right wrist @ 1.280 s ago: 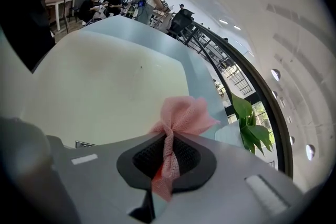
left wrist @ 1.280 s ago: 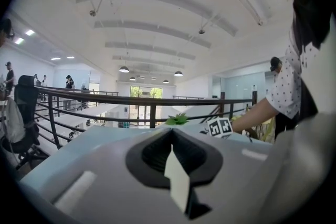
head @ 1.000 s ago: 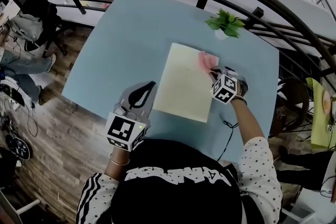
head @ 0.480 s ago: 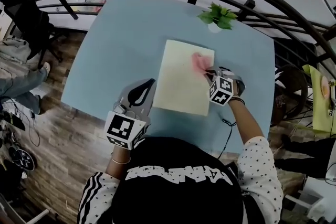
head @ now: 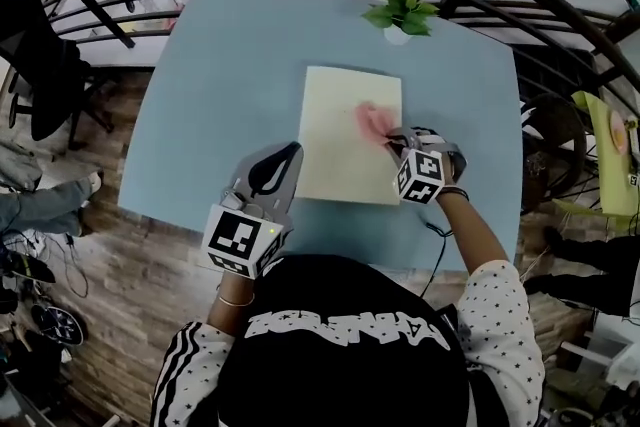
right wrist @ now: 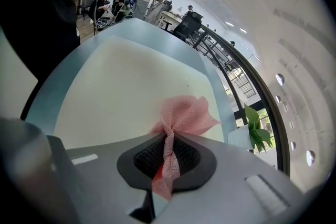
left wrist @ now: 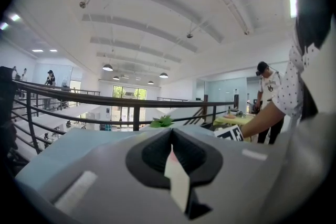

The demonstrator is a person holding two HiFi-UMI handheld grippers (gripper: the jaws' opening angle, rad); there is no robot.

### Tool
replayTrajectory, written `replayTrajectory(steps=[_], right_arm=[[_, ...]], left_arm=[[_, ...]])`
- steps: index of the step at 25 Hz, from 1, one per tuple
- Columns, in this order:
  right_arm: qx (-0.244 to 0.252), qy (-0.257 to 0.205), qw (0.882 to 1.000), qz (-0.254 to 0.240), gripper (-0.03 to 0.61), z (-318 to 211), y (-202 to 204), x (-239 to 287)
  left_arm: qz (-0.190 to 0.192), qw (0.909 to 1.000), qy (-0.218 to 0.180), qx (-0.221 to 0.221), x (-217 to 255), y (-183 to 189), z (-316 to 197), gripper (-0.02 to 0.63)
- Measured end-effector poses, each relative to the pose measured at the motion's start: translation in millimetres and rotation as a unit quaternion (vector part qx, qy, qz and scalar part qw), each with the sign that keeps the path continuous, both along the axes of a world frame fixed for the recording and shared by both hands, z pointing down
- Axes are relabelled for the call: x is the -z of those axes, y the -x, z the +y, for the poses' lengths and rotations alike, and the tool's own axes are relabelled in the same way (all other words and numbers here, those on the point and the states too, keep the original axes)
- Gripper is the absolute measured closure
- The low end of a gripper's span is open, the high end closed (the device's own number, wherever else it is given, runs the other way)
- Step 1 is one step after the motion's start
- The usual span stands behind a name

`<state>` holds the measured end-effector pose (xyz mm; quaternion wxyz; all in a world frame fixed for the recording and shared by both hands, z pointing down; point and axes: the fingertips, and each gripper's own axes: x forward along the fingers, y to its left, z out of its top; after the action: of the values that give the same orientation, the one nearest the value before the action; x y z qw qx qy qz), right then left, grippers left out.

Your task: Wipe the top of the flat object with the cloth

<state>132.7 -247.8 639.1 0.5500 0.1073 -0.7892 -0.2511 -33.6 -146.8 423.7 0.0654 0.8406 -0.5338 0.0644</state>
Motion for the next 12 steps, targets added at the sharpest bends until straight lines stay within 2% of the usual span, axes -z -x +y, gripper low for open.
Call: replayTrajectory(steps=[12], right_arm=[[-0.003,0.009,1.000,-0.010,0.574,41,-9,-2]], left_arm=[[0.008,0.9991,0.001,-0.041,-5,-19,-9,0.614]])
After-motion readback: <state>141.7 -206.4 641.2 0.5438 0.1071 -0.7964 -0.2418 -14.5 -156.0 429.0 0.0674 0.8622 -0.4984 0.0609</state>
